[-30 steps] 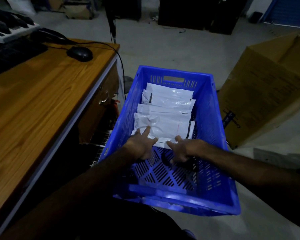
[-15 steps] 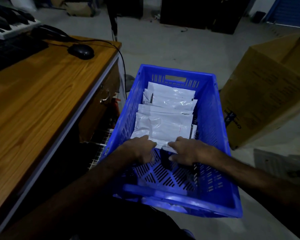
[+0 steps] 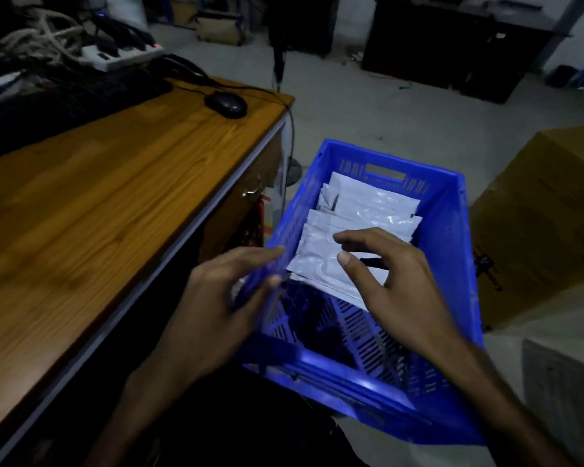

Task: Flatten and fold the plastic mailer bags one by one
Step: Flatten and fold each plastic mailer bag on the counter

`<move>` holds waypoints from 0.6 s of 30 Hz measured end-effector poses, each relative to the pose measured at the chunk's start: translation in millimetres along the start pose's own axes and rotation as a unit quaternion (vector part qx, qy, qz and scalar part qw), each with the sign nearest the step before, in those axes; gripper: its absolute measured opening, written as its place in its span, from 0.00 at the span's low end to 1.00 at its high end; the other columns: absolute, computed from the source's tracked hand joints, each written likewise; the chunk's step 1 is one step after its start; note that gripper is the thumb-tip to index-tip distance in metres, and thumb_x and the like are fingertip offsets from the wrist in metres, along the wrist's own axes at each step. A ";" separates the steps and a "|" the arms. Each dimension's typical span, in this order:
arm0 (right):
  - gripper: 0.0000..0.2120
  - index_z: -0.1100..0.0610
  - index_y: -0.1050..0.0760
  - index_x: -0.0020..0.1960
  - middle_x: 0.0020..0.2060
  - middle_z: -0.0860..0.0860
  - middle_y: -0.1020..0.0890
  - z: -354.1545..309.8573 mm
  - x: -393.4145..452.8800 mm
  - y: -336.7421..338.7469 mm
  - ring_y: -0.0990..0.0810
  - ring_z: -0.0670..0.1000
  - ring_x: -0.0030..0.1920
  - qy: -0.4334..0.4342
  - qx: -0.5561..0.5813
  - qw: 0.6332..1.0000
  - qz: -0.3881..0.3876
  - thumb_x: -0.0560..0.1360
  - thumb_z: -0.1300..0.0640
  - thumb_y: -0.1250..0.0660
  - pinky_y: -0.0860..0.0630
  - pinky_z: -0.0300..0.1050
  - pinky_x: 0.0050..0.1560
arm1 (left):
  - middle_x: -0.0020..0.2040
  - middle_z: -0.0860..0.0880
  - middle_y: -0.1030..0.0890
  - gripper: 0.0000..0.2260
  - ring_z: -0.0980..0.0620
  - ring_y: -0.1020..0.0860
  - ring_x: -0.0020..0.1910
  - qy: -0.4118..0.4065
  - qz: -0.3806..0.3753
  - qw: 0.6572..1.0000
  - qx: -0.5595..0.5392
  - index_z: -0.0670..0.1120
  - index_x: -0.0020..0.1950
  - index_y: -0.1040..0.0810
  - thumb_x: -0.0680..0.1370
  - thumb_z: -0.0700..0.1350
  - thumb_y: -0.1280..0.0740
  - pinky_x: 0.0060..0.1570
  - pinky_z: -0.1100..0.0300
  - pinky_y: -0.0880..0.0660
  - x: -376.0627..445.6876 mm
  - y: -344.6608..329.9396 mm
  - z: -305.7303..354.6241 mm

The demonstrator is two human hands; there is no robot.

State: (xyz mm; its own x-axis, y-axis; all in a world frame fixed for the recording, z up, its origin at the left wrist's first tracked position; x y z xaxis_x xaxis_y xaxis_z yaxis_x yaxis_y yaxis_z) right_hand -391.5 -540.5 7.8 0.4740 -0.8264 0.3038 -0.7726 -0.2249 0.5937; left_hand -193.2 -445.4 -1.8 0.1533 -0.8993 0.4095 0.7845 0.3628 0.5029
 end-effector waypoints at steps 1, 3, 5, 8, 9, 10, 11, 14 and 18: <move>0.11 0.51 0.19 0.63 0.57 0.40 0.17 -17.7 -0.6 -9.3 0.19 0.44 0.61 0.018 0.023 1.000 -0.006 0.83 0.53 0.33 0.20 0.50 0.58 | 0.61 0.57 0.16 0.13 0.59 0.18 0.61 0.014 0.041 0.999 -0.005 0.47 0.64 0.16 0.80 0.43 0.30 0.61 0.60 0.24 -17.2 20.7 0.6; 0.10 0.51 0.18 0.62 0.57 0.41 0.17 -53.1 -2.1 -34.4 0.19 0.45 0.61 0.059 0.063 0.996 -0.029 0.83 0.52 0.33 0.20 0.52 0.59 | 0.60 0.56 0.15 0.13 0.56 0.17 0.60 0.049 0.123 0.991 -0.004 0.45 0.63 0.16 0.79 0.42 0.30 0.60 0.57 0.22 -57.2 62.4 -3.7; 0.10 0.53 0.18 0.61 0.56 0.42 0.16 -88.7 -6.1 -67.8 0.18 0.46 0.59 0.110 0.099 0.987 -0.059 0.82 0.54 0.33 0.21 0.51 0.58 | 0.60 0.55 0.15 0.12 0.56 0.17 0.59 0.083 0.198 0.976 0.040 0.46 0.62 0.16 0.79 0.44 0.29 0.58 0.56 0.21 -102.4 104.7 -7.0; 0.10 0.55 0.18 0.62 0.55 0.45 0.16 -141.4 -19.0 -129.3 0.17 0.47 0.58 0.171 0.165 0.964 -0.119 0.82 0.58 0.31 0.20 0.50 0.57 | 0.62 0.57 0.16 0.12 0.56 0.18 0.60 0.151 0.270 0.946 0.097 0.49 0.64 0.17 0.81 0.47 0.29 0.58 0.57 0.21 -174.4 162.5 -6.0; 0.10 0.56 0.18 0.62 0.56 0.46 0.16 -159.2 -25.5 -150.9 0.17 0.47 0.58 0.190 0.185 0.954 -0.138 0.82 0.59 0.31 0.20 0.49 0.57 | 0.63 0.59 0.17 0.12 0.56 0.18 0.61 0.179 0.292 0.932 0.116 0.51 0.65 0.17 0.82 0.47 0.29 0.59 0.57 0.21 -199.6 180.0 -5.7; 0.10 0.56 0.18 0.62 0.56 0.46 0.16 -177.0 -33.0 -172.4 0.17 0.46 0.58 0.208 0.204 0.944 -0.157 0.82 0.59 0.31 0.20 0.49 0.57 | 0.64 0.60 0.18 0.12 0.56 0.19 0.62 0.203 0.318 0.915 0.140 0.52 0.66 0.18 0.82 0.47 0.29 0.59 0.55 0.21 -224.3 196.1 -3.5; 0.10 0.56 0.18 0.63 0.57 0.46 0.16 -195.0 -41.2 -193.7 0.18 0.45 0.59 0.223 0.222 0.932 -0.180 0.82 0.59 0.31 0.20 0.49 0.57 | 0.64 0.60 0.18 0.13 0.55 0.19 0.62 0.223 0.350 0.895 0.161 0.52 0.66 0.18 0.81 0.46 0.29 0.60 0.52 0.21 -248.0 210.7 0.2; 0.11 0.54 0.18 0.64 0.59 0.44 0.17 -247.2 -68.4 -256.5 0.19 0.42 0.60 0.250 0.264 0.893 -0.264 0.83 0.58 0.33 0.19 0.48 0.56 | 0.62 0.56 0.18 0.12 0.52 0.18 0.60 0.264 0.442 0.834 0.199 0.52 0.65 0.17 0.81 0.45 0.30 0.57 0.46 0.20 -312.8 247.0 15.9; 0.12 0.54 0.18 0.64 0.57 0.43 0.17 -313.4 -102.0 -321.6 0.20 0.41 0.60 0.311 0.288 0.838 -0.344 0.82 0.57 0.33 0.19 0.46 0.57 | 0.59 0.50 0.17 0.13 0.51 0.17 0.57 0.279 0.504 0.770 0.274 0.49 0.64 0.17 0.81 0.49 0.31 0.54 0.45 0.18 -376.8 285.6 35.7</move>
State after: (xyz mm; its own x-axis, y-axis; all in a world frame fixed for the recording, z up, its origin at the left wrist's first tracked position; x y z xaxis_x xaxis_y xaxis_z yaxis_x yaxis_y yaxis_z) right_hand -58.9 -222.1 19.4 0.8809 -0.0110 0.4731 -0.2177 -0.8971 0.3845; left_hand -48.3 5.8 14.7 0.8725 -0.0022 0.4885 -0.2503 0.8567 0.4509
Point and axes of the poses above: each hand's wrist, its own x-axis towards the middle knuckle, its own y-axis out of the back of the hand, z = x × y, the point moved 8 cm from there along x, towards the middle knuckle
